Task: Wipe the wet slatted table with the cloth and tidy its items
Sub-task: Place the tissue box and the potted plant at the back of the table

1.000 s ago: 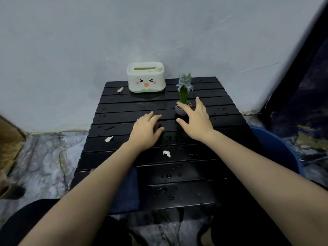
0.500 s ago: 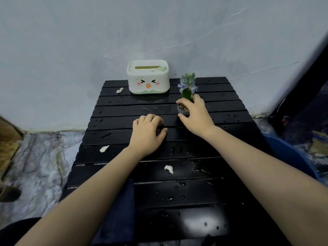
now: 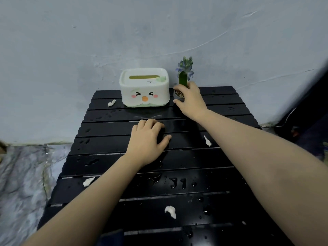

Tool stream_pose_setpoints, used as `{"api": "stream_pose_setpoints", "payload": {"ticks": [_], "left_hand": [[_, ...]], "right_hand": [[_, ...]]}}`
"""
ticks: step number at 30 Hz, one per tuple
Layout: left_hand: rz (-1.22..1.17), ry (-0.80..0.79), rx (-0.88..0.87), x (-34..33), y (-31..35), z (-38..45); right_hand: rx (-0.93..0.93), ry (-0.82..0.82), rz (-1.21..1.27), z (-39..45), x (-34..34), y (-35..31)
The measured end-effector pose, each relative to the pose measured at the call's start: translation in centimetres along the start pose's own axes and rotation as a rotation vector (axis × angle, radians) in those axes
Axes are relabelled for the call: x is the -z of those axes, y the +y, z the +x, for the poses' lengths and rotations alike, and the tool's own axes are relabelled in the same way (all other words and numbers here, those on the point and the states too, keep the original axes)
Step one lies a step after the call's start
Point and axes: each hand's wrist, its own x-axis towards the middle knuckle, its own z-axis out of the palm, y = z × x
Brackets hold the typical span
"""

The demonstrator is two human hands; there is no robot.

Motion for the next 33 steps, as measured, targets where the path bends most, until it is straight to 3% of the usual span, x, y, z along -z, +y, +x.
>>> {"api": "stream_pose_setpoints", "payload": {"ticks": [8, 12, 21, 27, 33], "left_hand": [[0.005, 0.017, -0.025, 0.0, -0.2, 0.1], [-0.007, 0.008, -0.010, 0.1, 0.0, 0.0], [-0.082, 0.094, 0.012, 5.8, 1.0, -1.7], [-0.127, 0.192, 0.007, 11.0, 2.7, -8.3], [-0.080, 0.076, 0.162, 11.0, 3.6, -19.8]], "right_hand": [[0.006, -0.012, -0.022, 0.9, -0.8, 1.4], [0.022, 0.017, -0.250, 0.6, -0.4, 1.5], [0.064, 0.224, -0.222, -8.1, 3.0, -3.9], [0.198, 0.075, -0.155, -17.3, 5.7, -8.8], [0.122, -0.093, -0.125, -26.7, 6.0, -8.3]]}}
